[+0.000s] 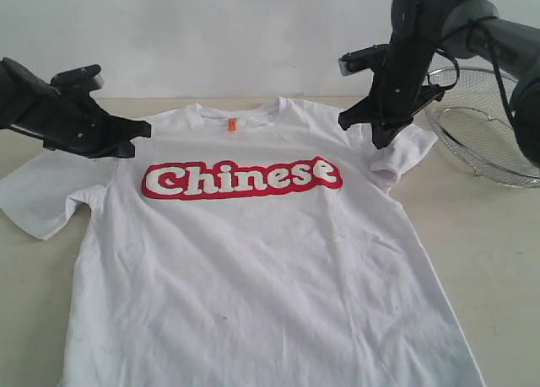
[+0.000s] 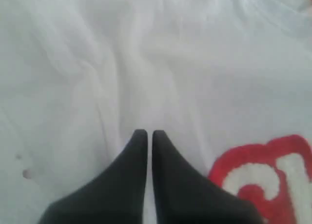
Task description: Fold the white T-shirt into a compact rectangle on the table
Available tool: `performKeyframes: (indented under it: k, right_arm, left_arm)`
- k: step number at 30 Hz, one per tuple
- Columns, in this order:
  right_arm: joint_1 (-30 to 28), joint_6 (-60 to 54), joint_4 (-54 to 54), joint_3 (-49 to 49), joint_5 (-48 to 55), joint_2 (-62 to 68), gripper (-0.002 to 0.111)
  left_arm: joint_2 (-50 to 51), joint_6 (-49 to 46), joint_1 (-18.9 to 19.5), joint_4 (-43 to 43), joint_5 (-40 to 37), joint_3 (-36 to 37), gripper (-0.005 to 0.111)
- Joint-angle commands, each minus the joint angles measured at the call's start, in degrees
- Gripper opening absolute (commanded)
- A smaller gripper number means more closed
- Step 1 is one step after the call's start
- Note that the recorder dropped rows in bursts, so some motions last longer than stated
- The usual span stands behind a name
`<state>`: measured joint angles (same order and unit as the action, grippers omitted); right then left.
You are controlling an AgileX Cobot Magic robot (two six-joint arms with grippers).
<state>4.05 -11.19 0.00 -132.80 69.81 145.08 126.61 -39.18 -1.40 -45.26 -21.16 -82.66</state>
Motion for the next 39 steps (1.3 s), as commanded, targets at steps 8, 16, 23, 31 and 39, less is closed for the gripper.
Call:
performKeyframes:
  k: [8, 16, 23, 31, 39]
  right_arm:
    - [-0.34, 2.89, -0.79, 0.16, 0.15, -5.01, 0.000]
    - [-0.34, 5.31, -3.08, 0.16, 0.15, -5.01, 0.049]
    - [-0.21, 6.81, -3.33, 0.16, 0.15, -2.95, 0.045]
    - [-0.10, 9.09, -6.23, 0.16, 0.15, -1.04, 0.051]
    - [-0.10, 10.63, -6.28, 0.16, 0.15, 1.38, 0.051]
  left_arm:
    - [-7.28, -0.04, -0.44, 2.73, -9.77, 2.45, 0.005]
    - [-7.28, -0.04, -0.44, 2.48, -11.76, 5.17, 0.005]
    - [-7.72, -0.04, -0.66, 2.22, -12.98, 5.31, 0.005]
    - [-9.23, -0.15, -0.66, 2.22, -12.97, 5.31, 0.005]
    - [-9.24, -0.15, -0.66, 2.22, -12.98, 5.31, 0.005]
